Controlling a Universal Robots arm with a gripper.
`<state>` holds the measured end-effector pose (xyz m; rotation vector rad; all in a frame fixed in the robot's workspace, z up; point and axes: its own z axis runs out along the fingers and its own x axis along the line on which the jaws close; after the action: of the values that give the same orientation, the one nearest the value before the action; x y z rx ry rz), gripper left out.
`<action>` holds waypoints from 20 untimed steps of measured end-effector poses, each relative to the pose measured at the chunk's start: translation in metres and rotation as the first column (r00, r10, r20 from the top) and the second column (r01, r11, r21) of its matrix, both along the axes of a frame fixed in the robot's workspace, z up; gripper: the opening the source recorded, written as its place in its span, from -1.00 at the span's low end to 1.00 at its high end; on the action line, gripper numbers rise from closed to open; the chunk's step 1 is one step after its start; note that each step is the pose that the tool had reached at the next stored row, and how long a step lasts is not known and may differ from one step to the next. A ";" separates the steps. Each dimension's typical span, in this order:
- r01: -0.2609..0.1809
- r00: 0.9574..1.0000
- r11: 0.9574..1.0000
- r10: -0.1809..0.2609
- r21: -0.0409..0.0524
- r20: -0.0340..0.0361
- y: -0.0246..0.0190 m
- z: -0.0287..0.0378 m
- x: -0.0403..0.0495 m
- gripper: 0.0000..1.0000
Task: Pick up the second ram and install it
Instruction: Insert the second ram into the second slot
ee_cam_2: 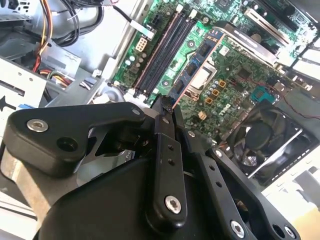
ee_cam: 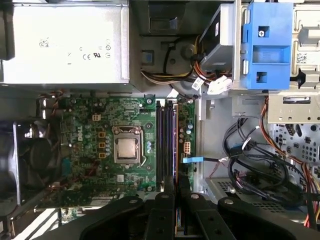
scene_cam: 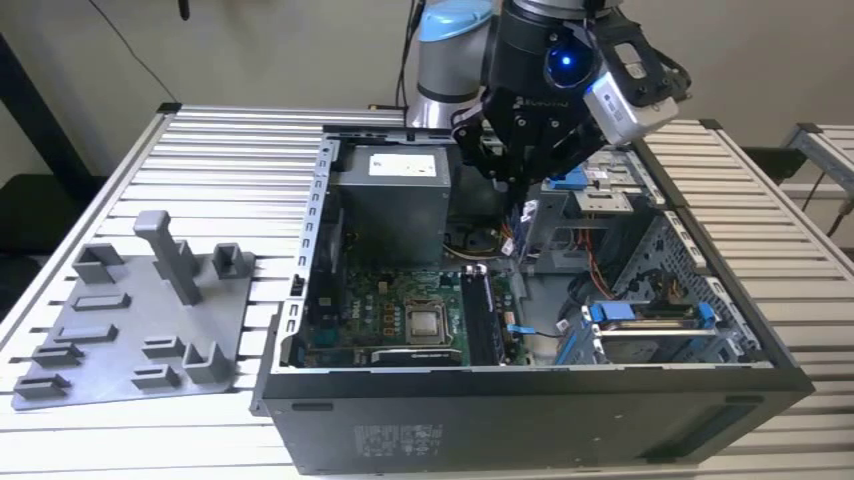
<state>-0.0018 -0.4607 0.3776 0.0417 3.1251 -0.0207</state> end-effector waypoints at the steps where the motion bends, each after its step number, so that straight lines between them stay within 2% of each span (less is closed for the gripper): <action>1: 0.002 1.000 1.000 -0.002 0.000 -0.003 0.0001 -0.0002 0.0000 -0.72; 3: 0.006 1.000 1.000 -0.006 0.000 -0.007 0.0005 -0.0011 -0.0001 -0.72; 8: 0.006 1.000 1.000 -0.006 0.000 -0.007 0.0040 -0.0043 0.0000 -0.72; 11: 0.006 1.000 1.000 -0.006 0.000 -0.007 0.0100 -0.0060 0.0000 -0.72; 13: 0.006 1.000 1.000 -0.006 0.000 -0.007 0.0125 -0.0073 0.0000 -0.72; 20: -0.003 1.000 1.000 0.003 0.001 -0.003 0.0148 -0.0121 0.0002 -0.72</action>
<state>-0.0016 -0.4459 0.3655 0.0366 3.1278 -0.0197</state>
